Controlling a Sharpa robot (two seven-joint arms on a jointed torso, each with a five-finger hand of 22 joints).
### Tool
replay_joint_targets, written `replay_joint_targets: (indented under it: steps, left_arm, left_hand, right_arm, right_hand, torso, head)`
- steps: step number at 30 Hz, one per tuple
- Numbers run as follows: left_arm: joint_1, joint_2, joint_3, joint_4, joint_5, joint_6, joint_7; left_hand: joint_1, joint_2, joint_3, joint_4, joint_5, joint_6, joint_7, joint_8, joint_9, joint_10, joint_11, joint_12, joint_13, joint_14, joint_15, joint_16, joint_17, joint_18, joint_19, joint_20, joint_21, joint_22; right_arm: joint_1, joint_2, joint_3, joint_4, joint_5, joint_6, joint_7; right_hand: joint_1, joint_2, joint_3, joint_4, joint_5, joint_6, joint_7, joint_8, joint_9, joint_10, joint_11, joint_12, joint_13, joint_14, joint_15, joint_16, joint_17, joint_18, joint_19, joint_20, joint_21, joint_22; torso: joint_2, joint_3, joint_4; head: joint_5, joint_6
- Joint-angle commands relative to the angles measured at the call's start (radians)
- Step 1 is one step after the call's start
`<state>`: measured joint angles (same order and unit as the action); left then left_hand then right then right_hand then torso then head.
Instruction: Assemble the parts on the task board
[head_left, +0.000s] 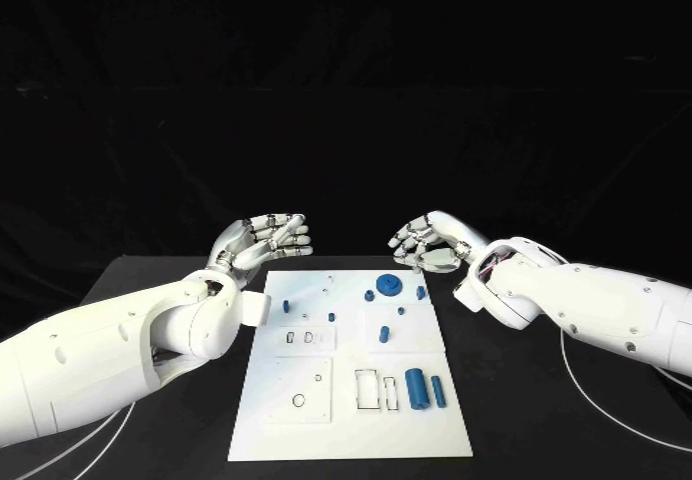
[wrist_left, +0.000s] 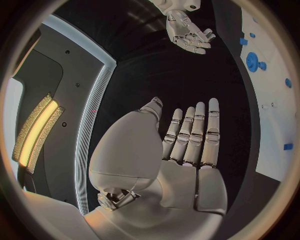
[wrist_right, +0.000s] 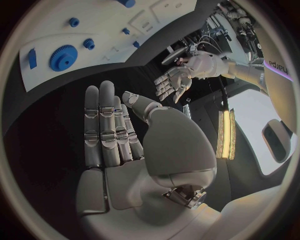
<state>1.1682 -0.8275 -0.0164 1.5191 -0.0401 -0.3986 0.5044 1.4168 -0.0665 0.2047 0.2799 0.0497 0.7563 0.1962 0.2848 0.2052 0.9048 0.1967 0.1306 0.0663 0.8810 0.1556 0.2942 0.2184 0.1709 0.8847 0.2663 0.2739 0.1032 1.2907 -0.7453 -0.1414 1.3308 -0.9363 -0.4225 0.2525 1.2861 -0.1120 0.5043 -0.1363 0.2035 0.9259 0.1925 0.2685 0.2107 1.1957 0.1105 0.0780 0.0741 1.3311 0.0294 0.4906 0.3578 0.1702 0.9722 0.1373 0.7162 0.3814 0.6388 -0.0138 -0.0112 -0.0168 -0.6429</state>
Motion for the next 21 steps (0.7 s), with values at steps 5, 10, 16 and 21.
replay_joint_targets:
  steps: [5, 10, 16, 21]
  left_arm:
    - [0.022, -0.016, 0.007, 0.041, -0.015, 0.041, -0.002]
    - [0.037, -0.033, 0.009, 0.066, -0.015, 0.04, -0.002]
    - [0.043, -0.047, 0.01, 0.09, -0.015, 0.038, -0.003]
    - [0.045, -0.062, 0.011, 0.107, -0.016, 0.038, -0.002]
  left_hand:
    - [0.01, -0.001, 0.008, 0.0, 0.002, 0.008, 0.037, 0.003, -0.001, 0.006, 0.0, -0.004, -0.001, 0.008, 0.001, 0.005, 0.002, 0.015, 0.008, -0.002, 0.006, -0.001]
    - [0.011, 0.0, 0.009, 0.0, 0.002, 0.008, 0.038, 0.003, -0.001, 0.006, 0.0, -0.005, -0.001, 0.008, 0.002, 0.004, 0.002, 0.015, 0.009, -0.002, 0.007, -0.001]
    - [0.011, 0.0, 0.009, 0.0, 0.002, 0.008, 0.038, 0.003, -0.001, 0.007, 0.0, -0.007, -0.001, 0.006, 0.002, 0.002, 0.002, 0.015, 0.011, -0.003, 0.007, -0.002]
    - [0.012, 0.0, 0.01, -0.001, 0.002, 0.008, 0.039, 0.003, -0.001, 0.007, 0.0, -0.008, -0.001, 0.005, 0.002, 0.001, 0.002, 0.015, 0.012, -0.003, 0.007, -0.002]
  right_arm:
    - [0.026, 0.014, 0.002, 0.024, -0.446, 0.158, -0.215]
    - [0.042, 0.021, 0.004, 0.041, -0.572, 0.19, -0.268]
    - [0.051, 0.027, 0.005, 0.057, -0.663, 0.203, -0.304]
    - [0.053, 0.036, 0.005, 0.07, -0.725, 0.212, -0.327]
  right_hand:
    - [-0.052, -0.037, 0.015, 0.037, -0.036, 0.012, -0.016, -0.013, 0.007, 0.029, -0.015, -0.014, 0.011, 0.114, -0.021, 0.19, 0.161, 0.012, 0.058, -0.022, 0.134, 0.09]
    - [-0.071, -0.067, 0.03, 0.07, -0.048, 0.012, -0.017, -0.016, 0.017, 0.008, -0.012, -0.015, 0.019, 0.153, -0.019, 0.496, 0.456, -0.037, 0.222, -0.023, 0.376, 0.42]
    - [-0.063, -0.087, 0.012, 0.098, -0.076, -0.006, -0.012, -0.022, 0.028, -0.076, 0.002, -0.009, 0.027, 0.172, -0.003, 0.78, 0.743, -0.079, 0.343, -0.008, 0.574, 0.707]
    - [-0.055, -0.091, 0.003, 0.104, -0.077, -0.021, -0.012, -0.028, 0.031, -0.1, 0.005, -0.006, 0.029, 0.176, 0.0, 0.834, 0.797, -0.093, 0.383, -0.004, 0.628, 0.793]
  torso:
    - [0.053, -0.0084, 0.004]
    - [0.075, -0.0112, 0.0051]
    - [0.098, -0.0169, 0.0075]
    - [0.112, -0.0213, 0.0127]
  head:
    - [-0.01, -0.002]
    - [-0.015, 0.003]
    - [-0.022, 0.011]
    - [-0.026, 0.012]
